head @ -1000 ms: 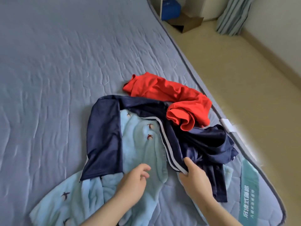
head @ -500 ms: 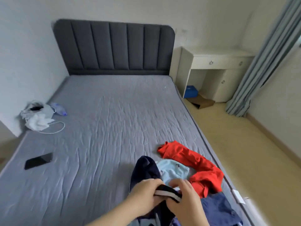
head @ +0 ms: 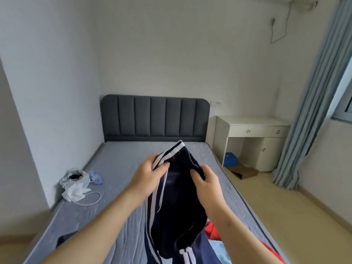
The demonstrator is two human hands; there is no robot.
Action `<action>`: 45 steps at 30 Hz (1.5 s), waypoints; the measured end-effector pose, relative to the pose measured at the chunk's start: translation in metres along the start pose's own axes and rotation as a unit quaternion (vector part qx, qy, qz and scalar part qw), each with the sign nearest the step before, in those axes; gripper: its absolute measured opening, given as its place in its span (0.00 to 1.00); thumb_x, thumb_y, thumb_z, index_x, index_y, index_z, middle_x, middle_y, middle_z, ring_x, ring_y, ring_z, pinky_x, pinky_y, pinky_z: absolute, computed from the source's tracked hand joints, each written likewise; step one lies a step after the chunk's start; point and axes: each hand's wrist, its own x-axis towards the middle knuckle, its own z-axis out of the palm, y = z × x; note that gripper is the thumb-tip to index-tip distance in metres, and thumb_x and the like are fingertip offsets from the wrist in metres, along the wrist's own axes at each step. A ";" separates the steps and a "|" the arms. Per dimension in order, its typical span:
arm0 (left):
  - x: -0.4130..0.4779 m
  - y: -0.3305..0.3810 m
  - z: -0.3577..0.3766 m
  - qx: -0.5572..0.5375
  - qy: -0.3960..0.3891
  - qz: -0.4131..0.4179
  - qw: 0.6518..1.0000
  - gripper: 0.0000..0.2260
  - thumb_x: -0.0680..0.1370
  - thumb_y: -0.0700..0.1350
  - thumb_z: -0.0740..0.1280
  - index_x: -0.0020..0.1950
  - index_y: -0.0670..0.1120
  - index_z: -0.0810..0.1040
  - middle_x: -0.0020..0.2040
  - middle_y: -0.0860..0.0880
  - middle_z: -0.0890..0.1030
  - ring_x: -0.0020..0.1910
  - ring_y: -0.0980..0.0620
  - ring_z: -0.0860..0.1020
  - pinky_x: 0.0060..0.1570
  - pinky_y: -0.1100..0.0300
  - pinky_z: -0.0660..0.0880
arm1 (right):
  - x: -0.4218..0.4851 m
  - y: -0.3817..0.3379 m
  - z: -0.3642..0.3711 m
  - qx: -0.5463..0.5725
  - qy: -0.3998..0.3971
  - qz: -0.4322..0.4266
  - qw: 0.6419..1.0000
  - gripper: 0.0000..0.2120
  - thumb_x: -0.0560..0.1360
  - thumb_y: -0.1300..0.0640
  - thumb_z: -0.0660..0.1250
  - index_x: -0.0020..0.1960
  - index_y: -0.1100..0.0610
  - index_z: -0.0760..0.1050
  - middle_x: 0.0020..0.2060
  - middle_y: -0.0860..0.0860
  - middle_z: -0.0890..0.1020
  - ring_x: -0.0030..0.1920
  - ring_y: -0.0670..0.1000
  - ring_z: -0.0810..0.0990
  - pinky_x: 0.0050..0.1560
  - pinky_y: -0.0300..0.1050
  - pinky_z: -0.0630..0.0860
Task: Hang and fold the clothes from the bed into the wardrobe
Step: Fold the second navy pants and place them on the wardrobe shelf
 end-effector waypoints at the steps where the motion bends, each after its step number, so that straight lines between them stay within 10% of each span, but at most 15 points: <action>1: 0.002 0.014 -0.012 0.009 0.017 0.024 1.000 0.07 0.77 0.42 0.65 0.45 0.55 0.74 0.39 0.58 0.78 0.36 0.68 0.75 0.36 0.78 0.68 | 0.006 -0.023 0.001 0.007 -0.008 -0.035 0.999 0.06 0.77 0.55 0.62 0.42 0.53 0.74 0.36 0.49 0.80 0.42 0.52 0.79 0.44 0.48 0.75; 8: 0.007 0.077 -0.051 0.047 0.058 0.106 0.992 0.08 0.73 0.43 0.71 0.48 0.54 0.77 0.41 0.58 0.81 0.43 0.59 0.79 0.44 0.69 0.76 | 0.028 -0.109 0.001 -0.049 -0.103 -0.221 0.969 0.08 0.74 0.52 0.67 0.40 0.39 0.75 0.37 0.38 0.82 0.39 0.38 0.80 0.38 0.30 0.76; 13: -0.007 0.046 -0.048 0.095 0.080 0.023 0.992 0.13 0.75 0.42 0.68 0.32 0.47 0.71 0.29 0.56 0.72 0.27 0.64 0.70 0.31 0.72 0.66 | 0.025 -0.044 0.014 -0.204 -0.226 -0.095 0.948 0.08 0.70 0.51 0.71 0.43 0.44 0.73 0.37 0.40 0.79 0.37 0.39 0.78 0.31 0.28 0.70; 17: -0.016 0.022 -0.055 0.079 0.095 -0.052 0.991 0.06 0.75 0.44 0.68 0.39 0.44 0.77 0.37 0.46 0.79 0.38 0.51 0.76 0.40 0.63 0.72 | 0.023 0.005 0.019 -0.311 -0.296 -0.031 0.902 0.04 0.71 0.56 0.67 0.45 0.53 0.75 0.40 0.49 0.79 0.42 0.49 0.78 0.33 0.33 0.70; 20: -0.010 0.026 -0.079 0.064 0.159 -0.056 0.984 0.05 0.75 0.44 0.68 0.43 0.43 0.79 0.43 0.43 0.82 0.45 0.43 0.80 0.49 0.51 0.75 | 0.036 0.000 0.020 -0.310 -0.249 -0.035 0.917 0.05 0.74 0.56 0.65 0.48 0.57 0.76 0.40 0.50 0.78 0.41 0.51 0.76 0.33 0.38 0.69; 26: 0.011 0.084 -0.136 0.021 0.269 0.060 0.961 0.06 0.75 0.43 0.68 0.39 0.52 0.78 0.37 0.57 0.80 0.38 0.60 0.79 0.42 0.67 0.74 | 0.060 -0.102 0.023 -0.191 -0.068 -0.183 0.962 0.04 0.73 0.52 0.67 0.41 0.46 0.73 0.33 0.41 0.76 0.41 0.50 0.77 0.41 0.43 0.72; 35: 0.018 0.186 -0.184 -0.124 0.319 0.235 0.910 0.06 0.74 0.43 0.69 0.40 0.53 0.80 0.40 0.57 0.84 0.45 0.56 0.83 0.45 0.62 0.78 | 0.066 -0.236 -0.010 0.059 0.108 -0.349 0.929 0.08 0.68 0.52 0.73 0.36 0.48 0.75 0.30 0.38 0.76 0.35 0.32 0.74 0.35 0.23 0.68; 41: 0.003 0.135 -0.186 -0.132 0.172 -0.006 0.976 0.04 0.76 0.38 0.65 0.45 0.43 0.80 0.37 0.48 0.85 0.35 0.52 0.83 0.35 0.60 0.80 | 0.067 -0.188 -0.013 0.075 -0.148 -0.141 0.976 0.10 0.71 0.56 0.73 0.35 0.55 0.74 0.29 0.47 0.77 0.30 0.45 0.76 0.30 0.38 0.75; 45: -0.019 0.090 -0.184 -0.136 0.084 -0.146 0.976 0.05 0.74 0.38 0.66 0.47 0.39 0.80 0.40 0.42 0.84 0.35 0.47 0.83 0.33 0.55 0.81 | 0.060 -0.128 -0.022 0.120 -0.368 0.039 0.921 0.05 0.68 0.60 0.73 0.43 0.55 0.81 0.41 0.53 0.84 0.39 0.50 0.83 0.39 0.43 0.80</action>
